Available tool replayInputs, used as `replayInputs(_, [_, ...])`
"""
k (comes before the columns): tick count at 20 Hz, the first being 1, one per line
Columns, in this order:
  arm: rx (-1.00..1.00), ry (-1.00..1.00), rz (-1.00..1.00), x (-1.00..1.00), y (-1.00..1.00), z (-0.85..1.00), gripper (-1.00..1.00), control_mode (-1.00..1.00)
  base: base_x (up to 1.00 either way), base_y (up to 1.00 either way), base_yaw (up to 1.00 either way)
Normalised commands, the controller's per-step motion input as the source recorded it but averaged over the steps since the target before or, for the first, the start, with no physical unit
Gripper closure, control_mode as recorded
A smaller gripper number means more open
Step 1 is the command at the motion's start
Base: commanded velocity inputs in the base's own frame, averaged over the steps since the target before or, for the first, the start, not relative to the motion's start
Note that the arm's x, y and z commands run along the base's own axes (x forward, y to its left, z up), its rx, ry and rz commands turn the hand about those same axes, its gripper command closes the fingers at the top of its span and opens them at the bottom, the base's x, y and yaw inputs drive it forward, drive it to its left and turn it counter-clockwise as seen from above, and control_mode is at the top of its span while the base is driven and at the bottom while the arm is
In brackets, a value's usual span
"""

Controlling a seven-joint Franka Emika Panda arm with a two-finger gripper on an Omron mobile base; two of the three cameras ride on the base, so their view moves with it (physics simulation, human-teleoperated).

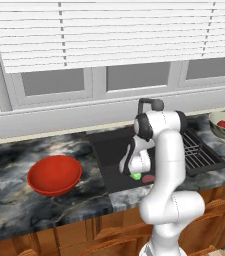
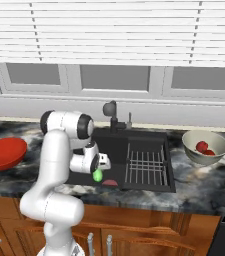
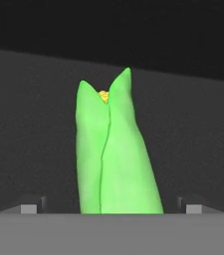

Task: Pick the bell peppers from the cabinet and place them in one bowl. Pick the corn from the sink and place it in the other bowl.

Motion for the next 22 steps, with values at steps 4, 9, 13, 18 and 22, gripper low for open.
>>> replayInputs(4, [0.0,0.05,0.02,0.1,0.0,-0.33,-1.0,-1.0,0.0,0.0,0.0])
replayInputs(9, [0.0,0.07,0.01,0.09,0.0,-0.36,-1.0,-1.0,0.0,0.0,0.0])
replayInputs(13, [0.0,0.02,0.0,0.0,0.0,-0.04,-1.0,-1.0,0.0,0.0,0.0])
replayInputs(18, [0.0,0.0,0.0,0.0,0.0,0.0,1.0,-1.0,0.0,0.0,0.0])
replayInputs(22, [0.0,0.0,0.0,0.0,0.0,0.0,1.0,-1.0,0.0,0.0,0.0])
